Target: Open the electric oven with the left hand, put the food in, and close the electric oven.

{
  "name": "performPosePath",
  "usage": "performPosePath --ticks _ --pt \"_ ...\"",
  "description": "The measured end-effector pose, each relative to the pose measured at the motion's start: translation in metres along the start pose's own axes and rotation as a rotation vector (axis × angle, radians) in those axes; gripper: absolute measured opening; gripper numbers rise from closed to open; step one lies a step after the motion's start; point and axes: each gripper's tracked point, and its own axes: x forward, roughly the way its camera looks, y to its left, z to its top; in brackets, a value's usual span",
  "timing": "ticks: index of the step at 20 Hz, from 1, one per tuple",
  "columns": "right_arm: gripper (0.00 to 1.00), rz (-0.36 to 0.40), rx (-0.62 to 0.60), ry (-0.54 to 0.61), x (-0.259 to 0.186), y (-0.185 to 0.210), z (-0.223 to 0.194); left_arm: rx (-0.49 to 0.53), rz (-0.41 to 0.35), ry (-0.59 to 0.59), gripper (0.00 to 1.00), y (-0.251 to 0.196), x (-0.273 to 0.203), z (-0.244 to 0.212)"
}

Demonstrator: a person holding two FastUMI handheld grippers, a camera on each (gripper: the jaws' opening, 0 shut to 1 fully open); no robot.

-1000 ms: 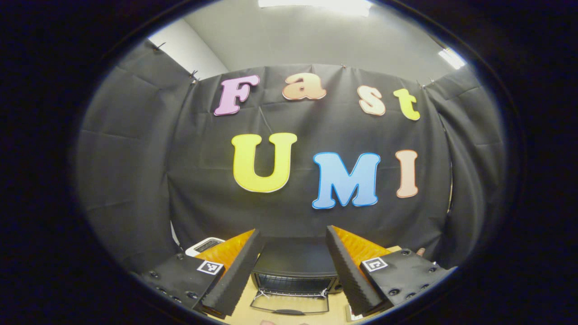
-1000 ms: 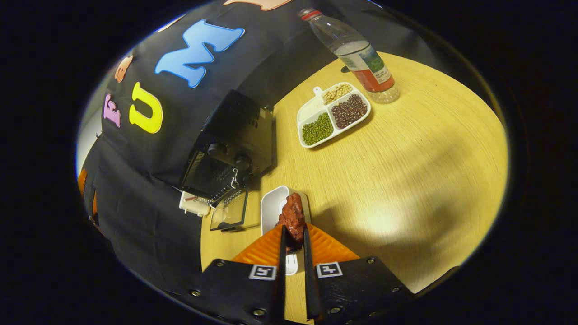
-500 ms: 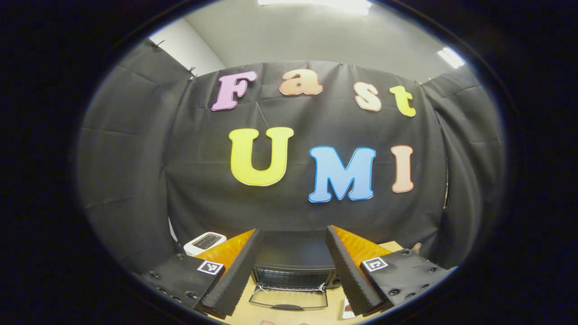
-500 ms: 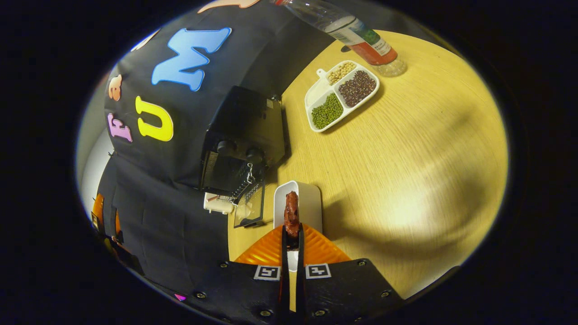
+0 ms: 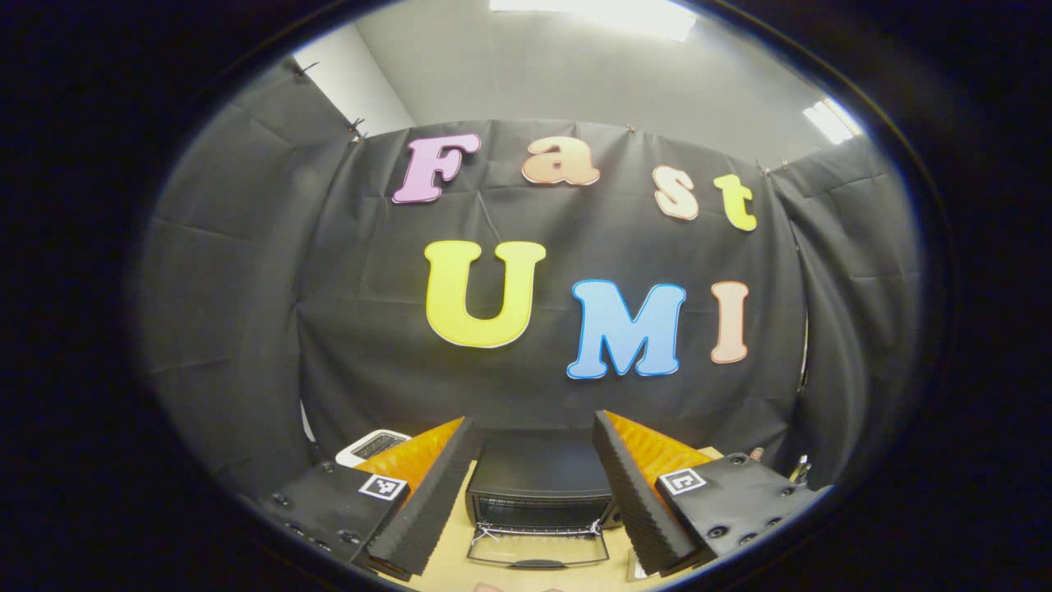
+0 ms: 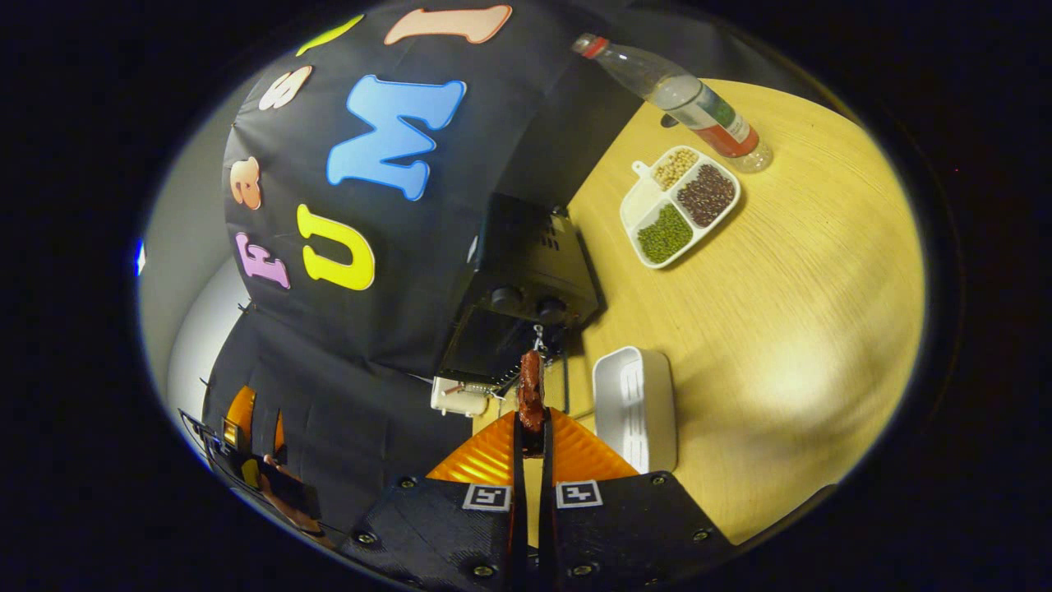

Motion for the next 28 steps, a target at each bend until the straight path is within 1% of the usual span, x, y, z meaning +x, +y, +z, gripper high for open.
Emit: performPosePath --ticks 3,4,8,11,12,13,16,18,20,23,25,26,27,28 --pt "0.06 0.042 -0.024 -0.013 0.012 0.035 -0.006 -0.008 -0.021 0.005 0.90 0.012 0.001 -0.004" --pt "0.06 0.051 -0.035 -0.012 0.019 0.045 -0.009 -0.012 -0.022 0.007 1.00 0.017 0.000 -0.005" --pt "0.06 0.070 -0.065 0.001 0.050 0.073 -0.024 -0.024 -0.026 0.022 1.00 0.042 -0.001 -0.011" --pt "0.06 0.065 -0.076 0.009 0.079 0.083 -0.034 -0.003 -0.016 0.023 1.00 0.066 -0.002 -0.013" --pt "0.06 0.061 -0.073 0.006 0.090 0.086 -0.036 0.000 -0.016 0.027 0.91 0.072 -0.004 -0.013" --pt "0.06 0.055 -0.070 -0.001 0.100 0.088 -0.036 -0.002 -0.016 0.031 0.91 0.078 -0.004 -0.015" --pt "0.06 0.024 -0.057 -0.040 0.137 0.091 -0.034 -0.013 -0.006 0.040 0.91 0.098 -0.005 -0.019" --pt "0.06 0.001 -0.046 -0.048 0.161 0.091 -0.035 -0.017 0.005 0.045 1.00 0.114 -0.005 -0.021" --pt "0.06 -0.032 -0.042 -0.054 0.183 0.085 -0.037 -0.016 0.014 0.044 0.96 0.126 -0.005 -0.022" --pt "0.06 -0.079 -0.018 -0.071 0.211 0.074 -0.037 -0.022 0.025 0.054 0.96 0.145 -0.005 -0.030" --pt "0.06 -0.110 0.028 -0.090 0.225 0.064 -0.035 -0.032 0.039 0.061 0.96 0.158 -0.006 -0.034" --pt "0.06 -0.120 0.058 -0.104 0.230 0.061 -0.032 -0.035 0.047 0.064 1.00 0.164 -0.005 -0.035" --pt "0.06 -0.126 0.086 -0.120 0.236 0.057 -0.028 -0.039 0.055 0.068 1.00 0.172 -0.007 -0.035" --pt "0.06 -0.132 0.108 -0.137 0.241 0.054 -0.024 -0.039 0.062 0.074 0.96 0.178 -0.008 -0.038"
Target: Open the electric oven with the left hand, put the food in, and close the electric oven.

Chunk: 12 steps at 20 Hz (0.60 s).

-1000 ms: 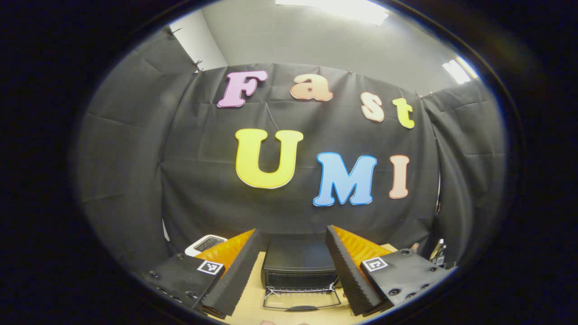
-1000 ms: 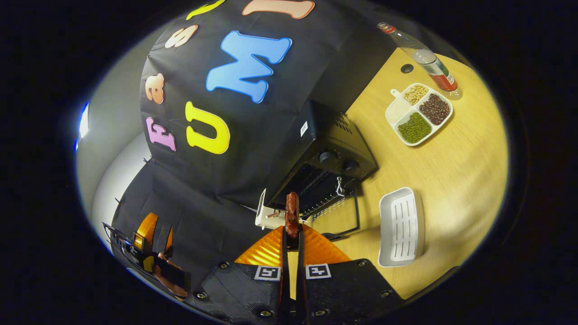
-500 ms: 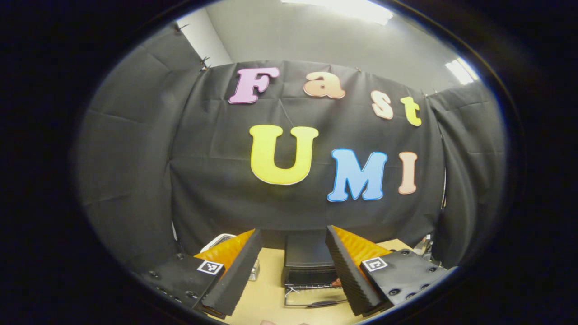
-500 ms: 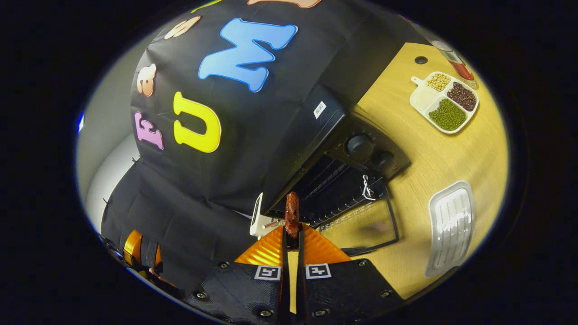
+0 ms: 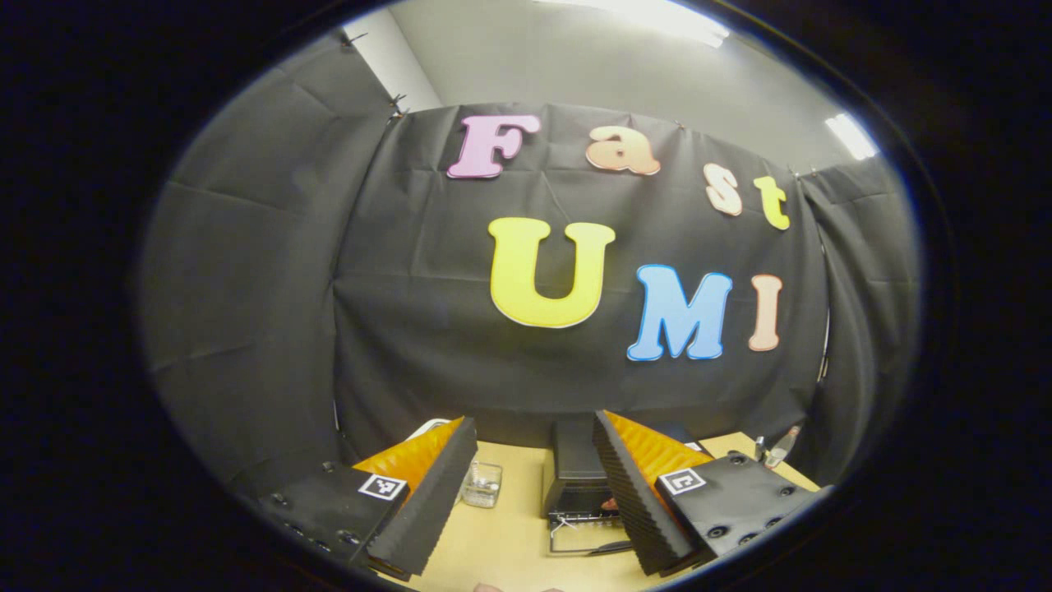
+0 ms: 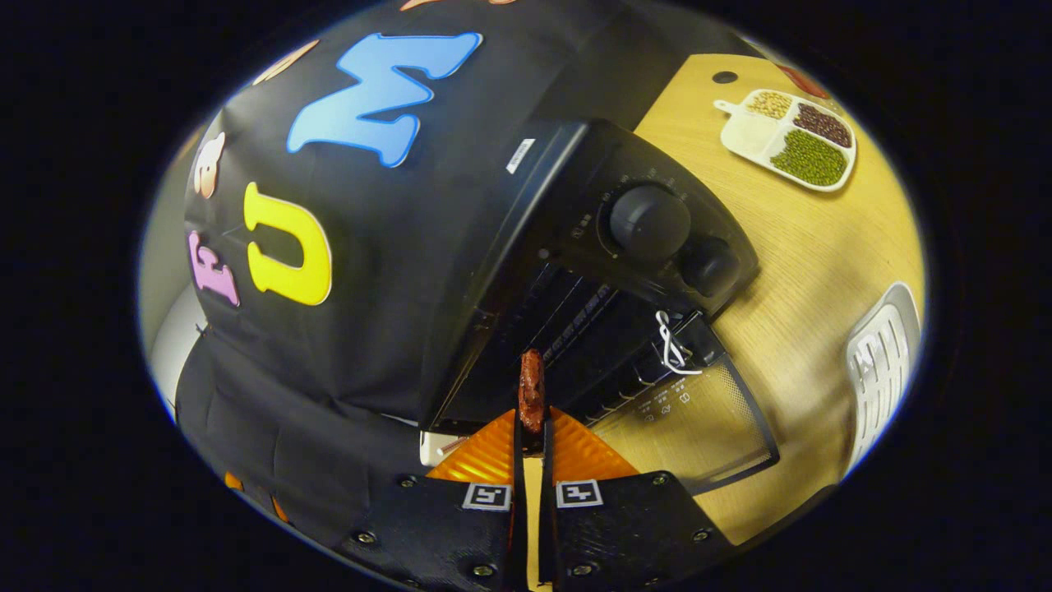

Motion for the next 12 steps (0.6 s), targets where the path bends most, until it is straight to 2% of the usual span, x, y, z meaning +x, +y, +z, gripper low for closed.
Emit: performPosePath --ticks 2,3,5,6,7,9,11,12 --pt "0.06 -0.015 0.032 -0.025 0.013 -0.005 0.006 0.001 0.018 0.016 0.96 0.014 0.002 -0.005" --pt "0.06 -0.016 0.045 -0.036 0.019 -0.006 0.008 -0.001 0.027 0.021 0.91 0.021 0.002 -0.008" --pt "0.06 -0.024 0.072 -0.066 0.031 -0.007 0.017 -0.006 0.041 0.031 1.00 0.030 0.003 -0.011" --pt "0.06 -0.056 0.083 -0.083 0.036 -0.012 0.021 -0.008 0.047 0.033 0.96 0.033 0.003 -0.010" --pt "0.06 -0.061 0.091 -0.086 0.037 -0.013 0.025 -0.010 0.051 0.034 1.00 0.036 0.004 -0.012" --pt "0.06 -0.119 0.057 -0.085 0.046 -0.017 0.026 -0.014 0.057 0.033 1.00 0.039 0.005 -0.012" --pt "0.11 -0.190 0.016 -0.080 0.045 -0.026 0.028 -0.026 0.050 0.038 1.00 0.038 0.010 -0.013" --pt "0.11 -0.248 -0.005 -0.076 0.042 -0.034 0.029 -0.031 0.044 0.043 1.00 0.036 0.011 -0.015"
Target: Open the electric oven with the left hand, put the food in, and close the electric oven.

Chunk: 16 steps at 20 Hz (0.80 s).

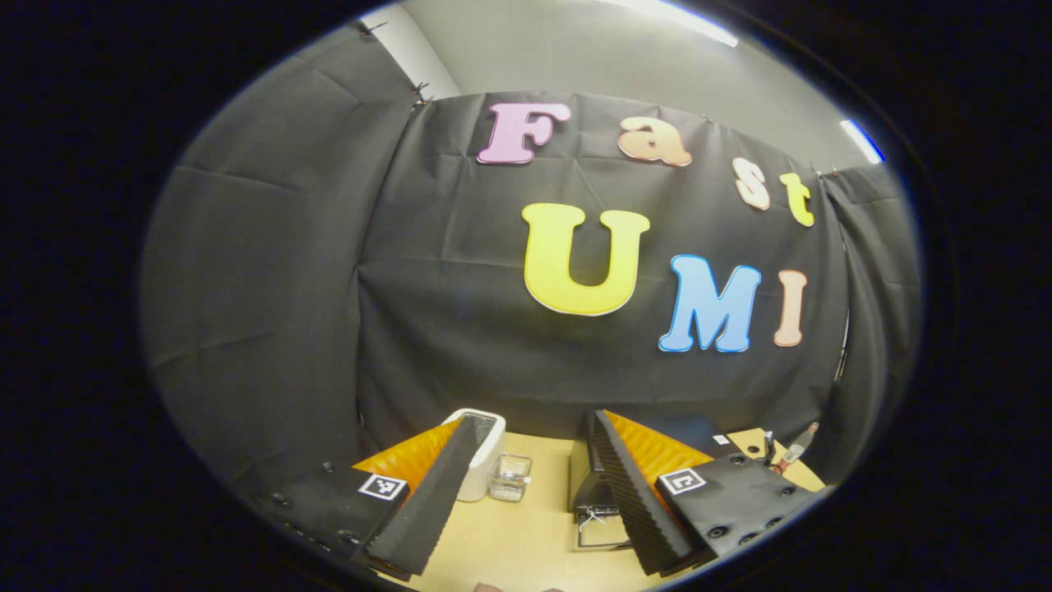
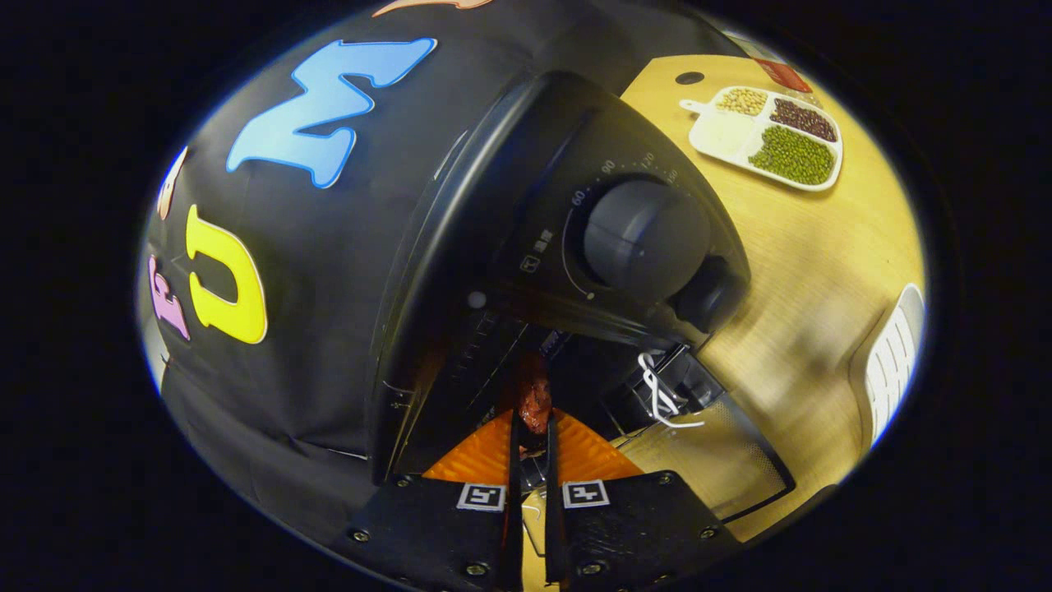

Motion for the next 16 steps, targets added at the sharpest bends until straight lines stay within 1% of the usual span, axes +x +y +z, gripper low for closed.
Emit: performPosePath --ticks 1,2,4,5,6,7,8,9,10,11,13,16 --pt "0.18 -0.043 -0.025 0.005 0.001 -0.008 -0.001 -0.003 -0.007 0.002 1.00 -0.004 0.004 -0.002" --pt "0.20 -0.052 -0.032 0.012 0.001 -0.011 -0.002 -0.003 -0.015 0.001 1.00 -0.007 0.006 -0.001" --pt "0.31 -0.074 -0.062 0.006 -0.008 -0.013 0.003 0.005 -0.033 0.000 1.00 -0.016 0.010 -0.002" --pt "0.31 -0.084 -0.087 0.008 -0.012 -0.013 0.004 0.009 -0.039 0.002 1.00 -0.020 0.011 -0.002" --pt "0.36 -0.116 -0.133 0.008 -0.019 -0.018 0.006 0.012 -0.045 0.005 1.00 -0.024 0.013 -0.002" --pt "0.58 -0.127 -0.186 0.015 -0.020 -0.020 0.001 0.012 -0.052 0.007 1.00 -0.029 0.014 -0.005" --pt "0.66 -0.134 -0.242 0.012 -0.030 -0.017 0.004 0.010 -0.061 0.011 1.00 -0.035 0.014 -0.008" --pt "0.66 -0.141 -0.304 0.004 -0.038 -0.017 0.006 0.008 -0.070 0.016 0.91 -0.042 0.016 -0.012" --pt "0.66 -0.149 -0.368 -0.010 -0.049 -0.015 0.008 0.007 -0.079 0.020 0.91 -0.049 0.017 -0.013" --pt "0.67 -0.162 -0.444 -0.026 -0.059 -0.014 0.010 0.004 -0.092 0.023 1.00 -0.057 0.017 -0.017" --pt "0.66 -0.161 -0.586 -0.075 -0.087 -0.005 0.017 0.007 -0.120 0.030 1.00 -0.075 0.019 -0.022" --pt "0.67 -0.129 -0.721 -0.191 -0.134 0.019 0.033 0.025 -0.154 0.035 0.94 -0.103 0.023 -0.027"
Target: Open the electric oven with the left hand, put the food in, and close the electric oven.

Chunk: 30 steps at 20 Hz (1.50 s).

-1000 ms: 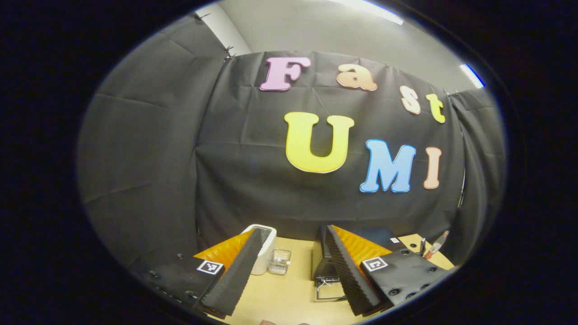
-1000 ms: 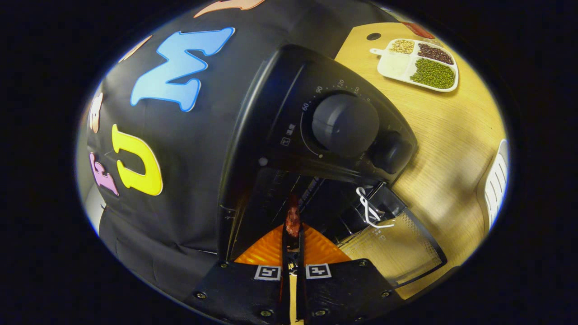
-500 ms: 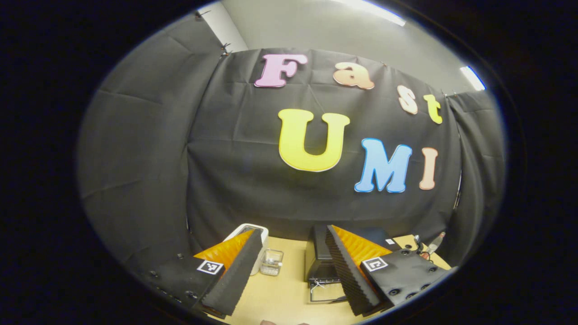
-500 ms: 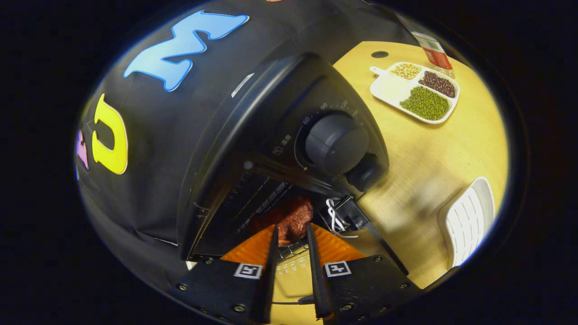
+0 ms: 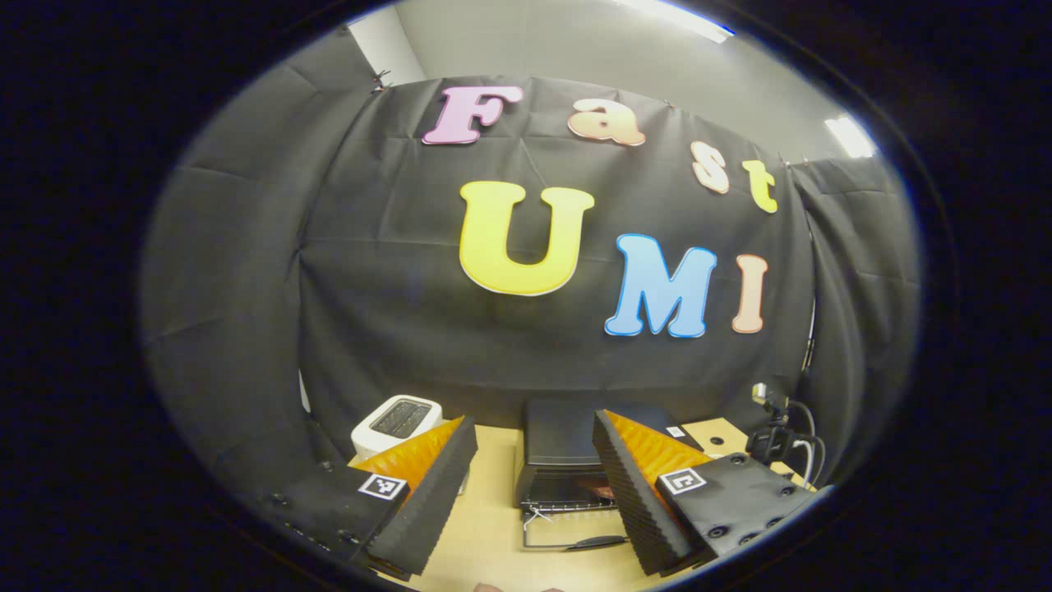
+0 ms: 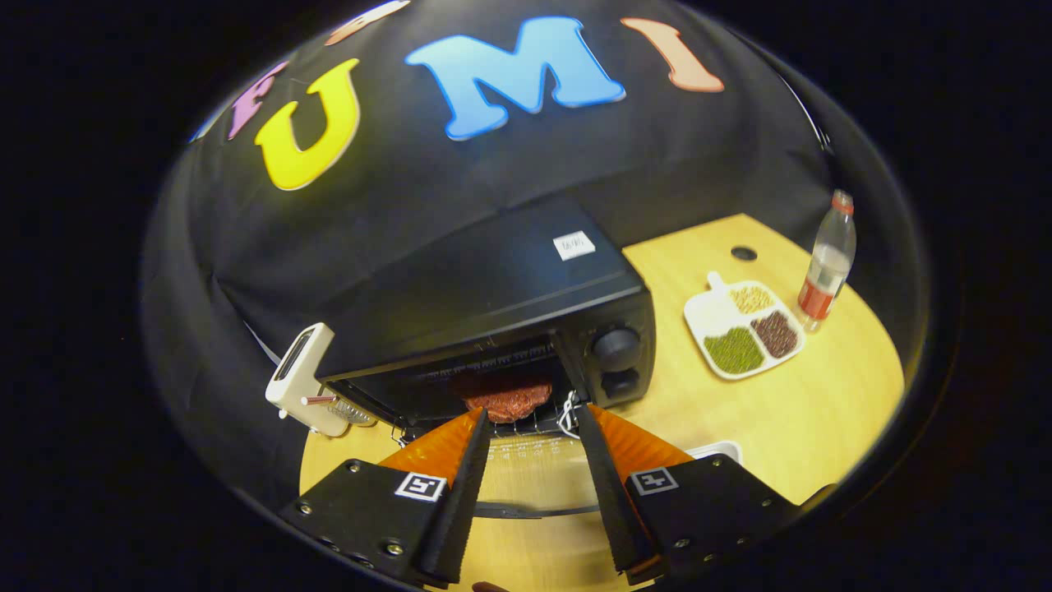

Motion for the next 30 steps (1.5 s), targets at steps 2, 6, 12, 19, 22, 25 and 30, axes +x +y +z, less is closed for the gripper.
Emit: performPosePath --ticks 2,6,12,19,22,25,30 --pt "0.66 -0.016 -0.050 -0.101 -0.033 -0.007 0.027 0.003 -0.025 -0.009 0.91 -0.020 0.003 0.001" --pt "0.66 -0.026 -0.097 -0.278 -0.101 -0.019 0.080 0.024 -0.068 -0.027 0.94 -0.058 0.006 0.005" --pt "0.66 -0.056 -0.136 -0.467 -0.178 -0.047 0.143 0.060 -0.123 -0.064 0.98 -0.116 0.007 0.009" --pt "0.90 -0.055 -0.205 -0.549 -0.215 -0.059 0.150 0.077 -0.166 0.123 1.00 -0.155 0.028 -0.058" --pt "0.90 -0.042 -0.184 -0.542 -0.216 -0.067 0.150 0.055 -0.130 0.280 0.96 -0.148 0.034 -0.112" --pt "0.90 -0.042 -0.183 -0.534 -0.217 -0.073 0.152 0.045 -0.105 0.465 0.96 -0.141 0.036 -0.176" --pt "0.90 -0.035 -0.169 -0.512 -0.211 -0.093 0.146 0.048 -0.058 0.768 0.97 -0.127 0.018 -0.277"
